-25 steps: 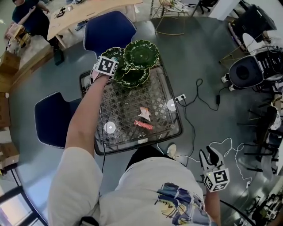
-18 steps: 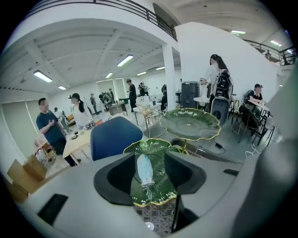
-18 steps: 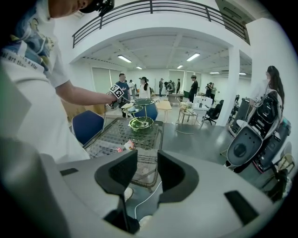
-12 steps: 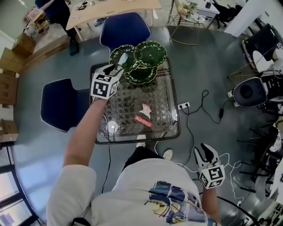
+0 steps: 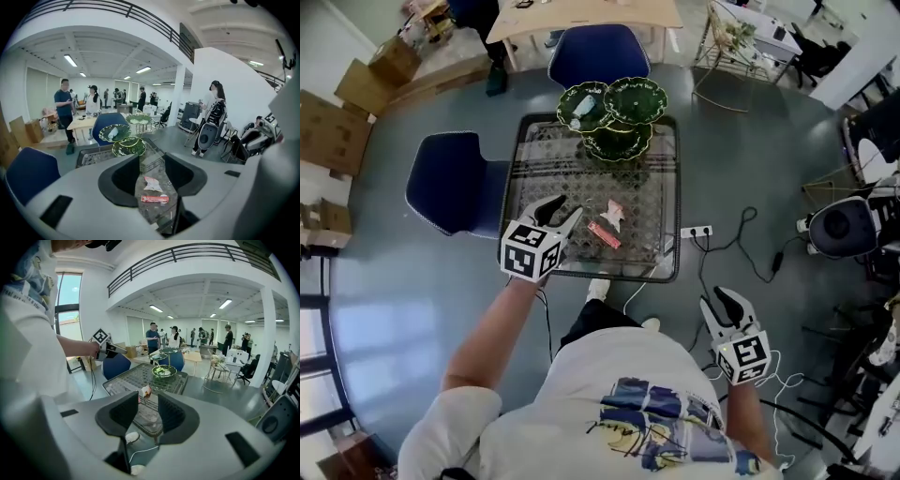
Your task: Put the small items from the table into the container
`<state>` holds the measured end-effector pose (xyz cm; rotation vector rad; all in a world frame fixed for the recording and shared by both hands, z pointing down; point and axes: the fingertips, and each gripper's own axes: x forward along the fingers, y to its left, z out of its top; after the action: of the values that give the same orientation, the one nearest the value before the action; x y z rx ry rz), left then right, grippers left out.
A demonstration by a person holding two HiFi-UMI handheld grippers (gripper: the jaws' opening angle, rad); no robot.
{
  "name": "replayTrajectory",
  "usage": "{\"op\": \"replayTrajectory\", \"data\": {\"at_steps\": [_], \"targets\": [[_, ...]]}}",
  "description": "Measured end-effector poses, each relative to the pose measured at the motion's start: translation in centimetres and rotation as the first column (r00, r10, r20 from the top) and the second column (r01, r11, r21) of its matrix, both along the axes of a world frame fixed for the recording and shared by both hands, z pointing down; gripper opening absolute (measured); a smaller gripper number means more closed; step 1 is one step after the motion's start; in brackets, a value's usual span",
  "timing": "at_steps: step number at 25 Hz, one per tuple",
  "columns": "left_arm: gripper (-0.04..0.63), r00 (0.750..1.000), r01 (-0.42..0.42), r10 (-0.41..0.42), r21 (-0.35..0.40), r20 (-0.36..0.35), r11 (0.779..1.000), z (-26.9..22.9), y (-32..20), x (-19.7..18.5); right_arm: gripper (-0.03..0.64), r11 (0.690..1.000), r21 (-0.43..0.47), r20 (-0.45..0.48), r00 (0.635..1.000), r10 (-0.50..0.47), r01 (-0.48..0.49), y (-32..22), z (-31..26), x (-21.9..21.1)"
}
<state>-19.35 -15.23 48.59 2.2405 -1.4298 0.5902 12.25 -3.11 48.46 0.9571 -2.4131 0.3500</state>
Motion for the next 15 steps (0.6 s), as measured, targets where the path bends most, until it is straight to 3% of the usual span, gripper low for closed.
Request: {"op": "replayTrajectory", "data": {"at_steps": [9,15], "targets": [[0.152,0.998,-0.011,0.008,-0.052,-0.059,0.999,-0.6,11.7,9.5,0.135,0.994,0.004,0.032,0.994,-0.108,0.108,2.8,-0.1,2.8],[0.152,0.997,-0.026,0.019,-0.091,-0.081,0.996,0.4,15.8,13.8,0.135,0.991,-0.004,0.043,0.990,-0.132,0.132,4.2,0.6,4.7]]}}
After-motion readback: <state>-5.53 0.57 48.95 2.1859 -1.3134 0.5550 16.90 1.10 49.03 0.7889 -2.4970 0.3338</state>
